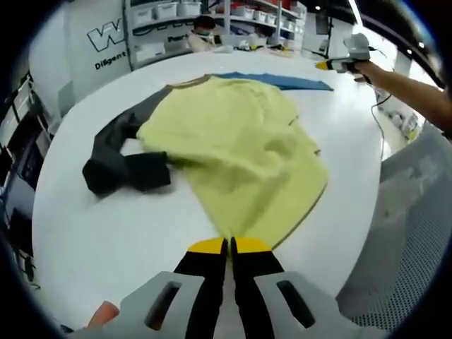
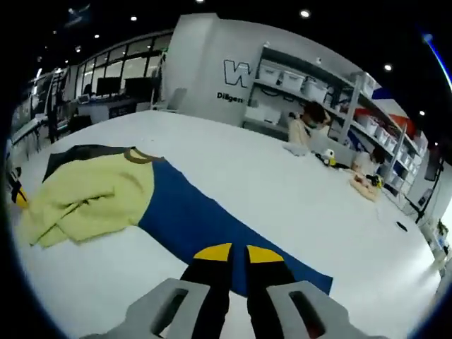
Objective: Fold the garment on the visible template until the final outline fits inside the template.
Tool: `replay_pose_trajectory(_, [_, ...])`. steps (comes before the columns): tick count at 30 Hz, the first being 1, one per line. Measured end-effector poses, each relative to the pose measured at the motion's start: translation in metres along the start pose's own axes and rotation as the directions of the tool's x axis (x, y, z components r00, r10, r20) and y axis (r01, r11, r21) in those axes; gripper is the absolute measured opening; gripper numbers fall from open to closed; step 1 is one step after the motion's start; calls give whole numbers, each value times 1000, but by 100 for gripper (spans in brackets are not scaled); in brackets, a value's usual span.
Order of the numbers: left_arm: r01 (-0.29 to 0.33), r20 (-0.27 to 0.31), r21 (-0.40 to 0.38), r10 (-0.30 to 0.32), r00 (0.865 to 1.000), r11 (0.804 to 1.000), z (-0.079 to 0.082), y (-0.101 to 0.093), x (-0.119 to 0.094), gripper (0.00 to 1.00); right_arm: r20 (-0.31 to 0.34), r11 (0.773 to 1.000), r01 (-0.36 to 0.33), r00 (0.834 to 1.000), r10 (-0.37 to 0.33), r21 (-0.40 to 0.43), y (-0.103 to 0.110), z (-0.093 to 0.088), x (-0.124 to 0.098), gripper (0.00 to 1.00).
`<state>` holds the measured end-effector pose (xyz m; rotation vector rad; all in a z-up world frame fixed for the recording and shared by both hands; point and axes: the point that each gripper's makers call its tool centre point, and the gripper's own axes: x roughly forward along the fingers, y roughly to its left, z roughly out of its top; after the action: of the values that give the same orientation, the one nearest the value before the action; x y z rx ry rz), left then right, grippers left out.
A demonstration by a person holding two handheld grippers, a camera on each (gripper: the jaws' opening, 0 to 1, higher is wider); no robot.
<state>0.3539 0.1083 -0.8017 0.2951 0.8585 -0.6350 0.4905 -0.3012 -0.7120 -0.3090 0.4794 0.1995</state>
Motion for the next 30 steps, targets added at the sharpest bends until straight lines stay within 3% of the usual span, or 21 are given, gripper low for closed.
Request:
replay_pose_trajectory(3, [2, 3, -1, -2, 1000, 1000, 0, 0, 0, 0, 19, 997, -70, 997, 71, -44, 33, 13, 2, 2])
replay_pose_trajectory(8, [4, 2, 7, -4, 1000, 1000, 0, 0, 0, 0, 24, 957, -251, 966, 257, -147, 111, 23, 3, 2])
replay_pose_trajectory(15, [3, 2, 10, -3, 1000, 1000, 0, 0, 0, 0, -14, 854, -442, 890, 456, -275, 197, 15, -16, 4])
replay_pose_trajectory(16, [4, 2, 10, -4, 1000, 1000, 0, 0, 0, 0, -27, 823, -479, 868, 495, -305, 210, 11, -21, 5])
replay_pose_trajectory(19, [3, 2, 11, -3, 1000, 1000, 0, 0, -1, 0, -70, 778, -520, 844, 532, -353, 227, 1, -29, 6])
replay_pose_trajectory(20, [3, 2, 12, -3, 1000, 1000, 0, 0, -1, 0, -93, 744, -550, 822, 561, -379, 238, -5, -35, 7])
replay_pose_trajectory(22, [3, 2, 13, -3, 1000, 1000, 0, -1, -1, 0, -120, 699, -570, 804, 582, -432, 247, -12, -43, 8])
replay_pose_trajectory(23, [2, 3, 13, -3, 1000, 1000, 0, -1, -1, 0, -148, 654, -599, 779, 609, -462, 255, -19, -49, 10])
replay_pose_trajectory(24, [3, 3, 14, -3, 1000, 1000, 0, -1, -1, 0, -168, 628, -601, 775, 609, -494, 258, -24, -52, 11])
replay_pose_trajectory(26, [3, 3, 16, -3, 1000, 1000, 0, -1, -1, 0, -208, 540, -604, 756, 620, -586, 266, -34, -60, 12])
replay_pose_trajectory(27, [2, 3, 16, -2, 1000, 1000, 0, -1, -1, 0, -220, 513, -593, 759, 612, -620, 267, -38, -61, 12])
replay_pose_trajectory(28, [2, 2, 16, -2, 1000, 1000, 0, -1, -1, 0, -239, 465, -580, 760, 604, -669, 270, -43, -62, 12])
replay_pose_trajectory(30, [1, 2, 17, -1, 1000, 1000, -1, 0, -1, 0, -254, 417, -562, 763, 594, -714, 274, -49, -62, 12])
